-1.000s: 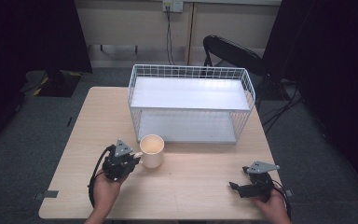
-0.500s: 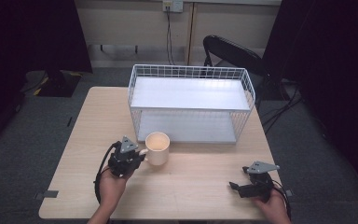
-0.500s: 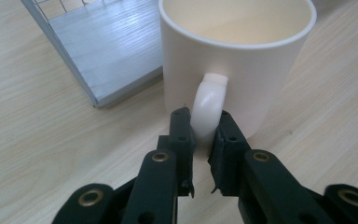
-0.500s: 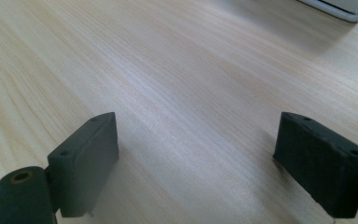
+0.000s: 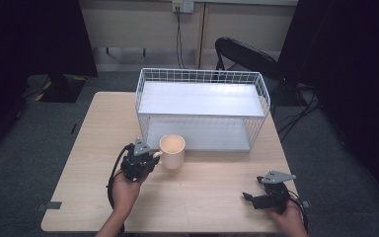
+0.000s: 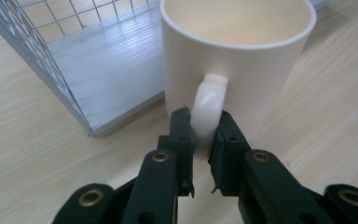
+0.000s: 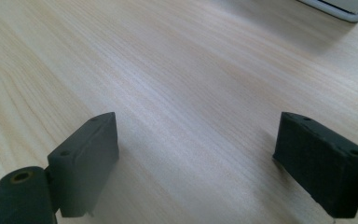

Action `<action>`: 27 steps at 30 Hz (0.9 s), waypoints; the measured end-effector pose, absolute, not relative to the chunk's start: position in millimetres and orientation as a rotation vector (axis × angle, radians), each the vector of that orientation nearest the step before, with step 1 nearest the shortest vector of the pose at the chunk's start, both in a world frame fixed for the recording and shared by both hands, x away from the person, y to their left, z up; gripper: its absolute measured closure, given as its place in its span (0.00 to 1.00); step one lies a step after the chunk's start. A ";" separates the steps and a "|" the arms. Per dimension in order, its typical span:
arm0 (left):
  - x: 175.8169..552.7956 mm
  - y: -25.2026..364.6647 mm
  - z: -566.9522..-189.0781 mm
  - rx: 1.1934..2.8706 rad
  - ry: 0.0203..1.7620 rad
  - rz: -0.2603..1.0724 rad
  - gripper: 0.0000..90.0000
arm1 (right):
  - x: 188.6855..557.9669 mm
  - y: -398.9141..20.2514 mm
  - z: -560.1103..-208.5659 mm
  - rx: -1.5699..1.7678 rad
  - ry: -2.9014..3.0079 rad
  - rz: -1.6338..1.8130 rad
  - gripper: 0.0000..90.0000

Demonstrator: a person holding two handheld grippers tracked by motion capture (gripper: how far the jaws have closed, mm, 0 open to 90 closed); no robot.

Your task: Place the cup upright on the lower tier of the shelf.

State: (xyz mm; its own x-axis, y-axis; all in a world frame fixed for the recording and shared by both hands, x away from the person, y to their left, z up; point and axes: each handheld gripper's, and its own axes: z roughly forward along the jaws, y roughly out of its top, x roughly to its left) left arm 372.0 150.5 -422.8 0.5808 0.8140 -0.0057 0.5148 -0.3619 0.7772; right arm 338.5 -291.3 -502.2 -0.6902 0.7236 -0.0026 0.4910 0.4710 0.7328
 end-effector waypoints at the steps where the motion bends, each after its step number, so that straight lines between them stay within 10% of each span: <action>1: 373.0 149.4 -423.3 2.041 1.055 0.497 0.90 | 338.5 -291.3 -502.2 1.031 2.410 1.050 0.14; 27: 392.7 129.7 -420.8 2.014 1.069 0.513 0.90 | 338.4 -291.3 -502.2 1.031 2.409 1.050 0.14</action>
State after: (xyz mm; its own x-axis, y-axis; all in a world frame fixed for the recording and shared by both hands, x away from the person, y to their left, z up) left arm 392.7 129.7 -420.8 0.5639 0.8258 -0.0091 0.5095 -0.3393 0.7908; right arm 338.4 -291.3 -502.2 -0.6897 0.7241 -0.0024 0.4914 0.4704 0.7330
